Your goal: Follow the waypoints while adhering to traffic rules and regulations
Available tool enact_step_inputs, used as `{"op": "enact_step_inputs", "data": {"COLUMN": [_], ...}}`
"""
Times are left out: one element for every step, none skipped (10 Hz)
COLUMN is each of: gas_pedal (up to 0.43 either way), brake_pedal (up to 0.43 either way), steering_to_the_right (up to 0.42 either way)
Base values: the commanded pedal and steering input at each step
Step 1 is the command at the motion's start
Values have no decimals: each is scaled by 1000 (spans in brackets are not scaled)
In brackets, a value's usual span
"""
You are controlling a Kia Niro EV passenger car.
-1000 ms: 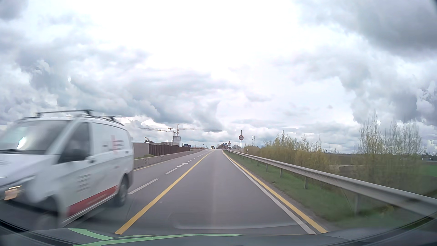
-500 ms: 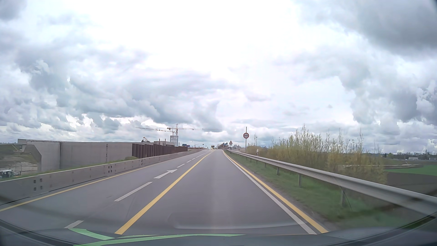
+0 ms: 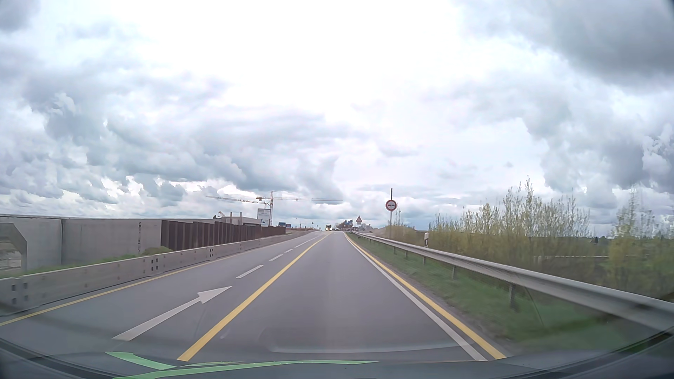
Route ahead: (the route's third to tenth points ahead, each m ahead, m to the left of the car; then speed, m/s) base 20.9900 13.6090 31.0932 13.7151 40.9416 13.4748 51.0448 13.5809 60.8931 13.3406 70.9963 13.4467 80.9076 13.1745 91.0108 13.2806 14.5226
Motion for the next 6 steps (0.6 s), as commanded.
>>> {"op": "enact_step_inputs", "data": {"gas_pedal": [169,169,157,150,130,130], "brake_pedal": [0,0,0,0,0,0], "steering_to_the_right": [2,2,2,2,2,2]}}
